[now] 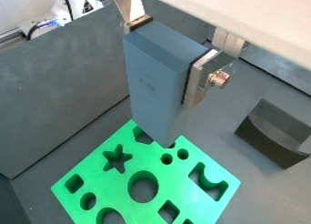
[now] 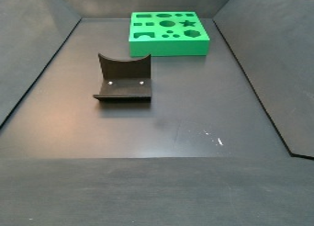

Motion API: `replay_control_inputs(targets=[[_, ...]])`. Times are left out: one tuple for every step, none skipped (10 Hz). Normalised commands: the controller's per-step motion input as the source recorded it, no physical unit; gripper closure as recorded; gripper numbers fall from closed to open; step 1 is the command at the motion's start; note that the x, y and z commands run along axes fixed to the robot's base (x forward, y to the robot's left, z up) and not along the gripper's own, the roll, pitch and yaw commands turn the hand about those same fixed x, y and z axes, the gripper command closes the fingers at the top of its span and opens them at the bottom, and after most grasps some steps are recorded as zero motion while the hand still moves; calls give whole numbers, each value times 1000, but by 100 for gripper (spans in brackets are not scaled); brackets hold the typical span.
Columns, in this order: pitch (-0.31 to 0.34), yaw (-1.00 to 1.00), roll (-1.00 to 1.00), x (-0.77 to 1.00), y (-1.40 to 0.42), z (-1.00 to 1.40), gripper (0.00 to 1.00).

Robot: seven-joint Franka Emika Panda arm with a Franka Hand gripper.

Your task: Insert the rectangle object.

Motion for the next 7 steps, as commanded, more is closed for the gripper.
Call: replay_control_inputs(targets=[[-97, 0, 41, 854, -689, -891, 100], [-86, 0, 43, 874, -651, -880, 100], [-47, 0, 97, 880, -663, -786, 100], [-23, 0, 147, 871, -626, -731, 100], [0, 0, 197, 883, -597, -683, 100], [10, 0, 266, 860, -534, -563, 100], [71, 0, 323, 820, -486, -471, 100]])
